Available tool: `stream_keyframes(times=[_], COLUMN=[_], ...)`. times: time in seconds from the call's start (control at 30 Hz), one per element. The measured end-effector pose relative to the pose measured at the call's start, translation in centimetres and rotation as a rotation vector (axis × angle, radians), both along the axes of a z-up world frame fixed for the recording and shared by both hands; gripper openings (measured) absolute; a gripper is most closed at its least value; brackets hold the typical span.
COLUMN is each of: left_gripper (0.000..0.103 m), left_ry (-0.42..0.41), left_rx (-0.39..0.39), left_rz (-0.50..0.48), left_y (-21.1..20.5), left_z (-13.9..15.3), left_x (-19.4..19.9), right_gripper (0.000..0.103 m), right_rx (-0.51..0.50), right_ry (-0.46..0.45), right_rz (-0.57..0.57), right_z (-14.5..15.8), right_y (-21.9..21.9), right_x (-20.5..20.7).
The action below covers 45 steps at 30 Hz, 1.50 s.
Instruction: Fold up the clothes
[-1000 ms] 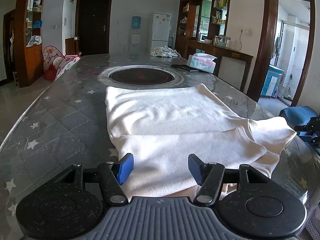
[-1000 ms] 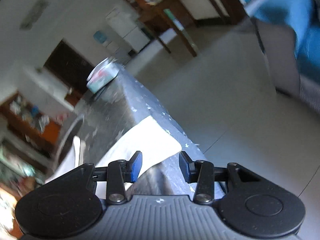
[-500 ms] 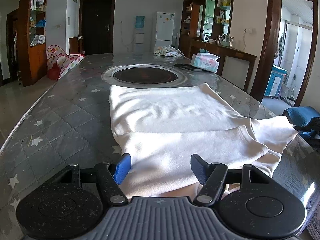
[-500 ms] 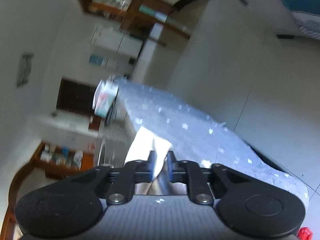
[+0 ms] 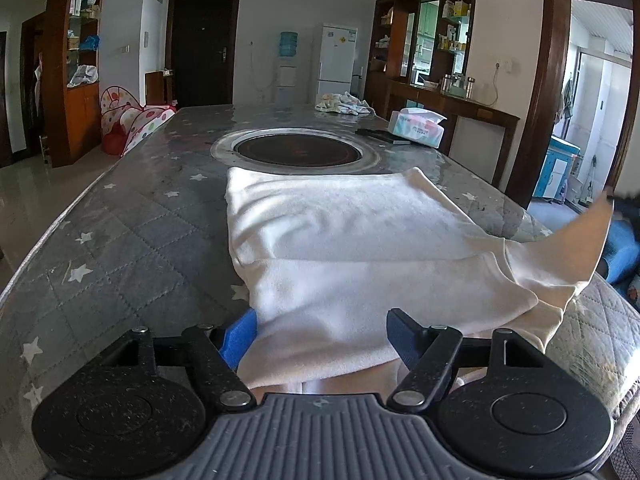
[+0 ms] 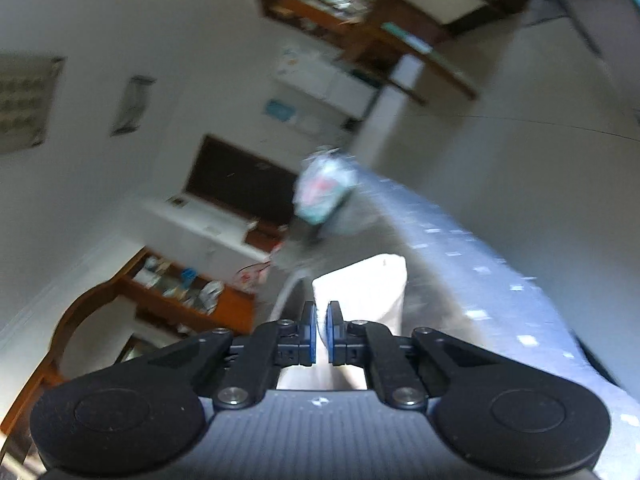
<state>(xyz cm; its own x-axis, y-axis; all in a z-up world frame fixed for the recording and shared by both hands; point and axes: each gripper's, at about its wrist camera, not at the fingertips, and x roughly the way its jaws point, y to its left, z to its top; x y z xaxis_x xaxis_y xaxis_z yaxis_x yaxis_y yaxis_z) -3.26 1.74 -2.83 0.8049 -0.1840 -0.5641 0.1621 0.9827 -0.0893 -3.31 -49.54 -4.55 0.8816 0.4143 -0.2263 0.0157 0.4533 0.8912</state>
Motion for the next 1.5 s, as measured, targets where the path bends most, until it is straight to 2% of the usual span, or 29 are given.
stream_keyframes(times=[0.2,0.4,0.6,0.83,1.03,1.2,1.23,1.33,1.37,1.43,1.5], left_gripper=[0.077,0.077,0.079,0.080,0.082,0.082,0.082,0.082,0.081,0.080,0.074], left_ry=[-0.009,-0.030,-0.046,-0.044,-0.041,-0.056,-0.059,-0.068,-0.072,-0.075,-0.081], left_rx=[-0.013,-0.033,-0.052,-0.063,-0.073,-0.074,-0.076,-0.080,-0.079,-0.077,-0.075], left_rz=[0.002,0.021,0.051,0.084,0.108,0.101,0.097,0.080,0.075,0.056,0.033], left_y=[0.5,1.5,2.9,4.1,4.6,4.3,4.2,3.9,3.7,3.3,2.8], left_z=[0.1,0.4,0.7,0.6,0.6,1.1,1.2,1.6,1.7,1.9,2.0], left_x=[-0.6,-1.2,-1.8,-2.4,-2.4,-2.3,-2.3,-2.0,-1.9,-1.7,-1.4], right_gripper=[0.004,0.004,0.004,0.004,0.005,0.012,0.018,0.023,0.029,0.031,0.031], right_rx=[-0.042,-0.129,-0.187,-0.248,-0.325,-0.389,-0.390,-0.382,-0.380,-0.390,-0.409], right_ry=[-0.113,-0.154,-0.085,0.035,0.083,0.103,0.104,0.078,0.069,0.045,0.023], right_rz=[0.184,0.396,0.575,0.707,0.799,0.855,0.864,0.875,0.877,0.864,0.838], right_z=[4.8,6.9,5.2,1.7,0.3,0.0,0.2,1.0,1.4,2.4,3.4], right_y=[6.9,15.5,22.8,28.8,31.6,32.3,32.2,31.3,31.1,30.2,29.0], right_x=[2.6,5.9,7.5,6.2,5.0,4.3,4.2,3.5,3.4,3.4,3.4])
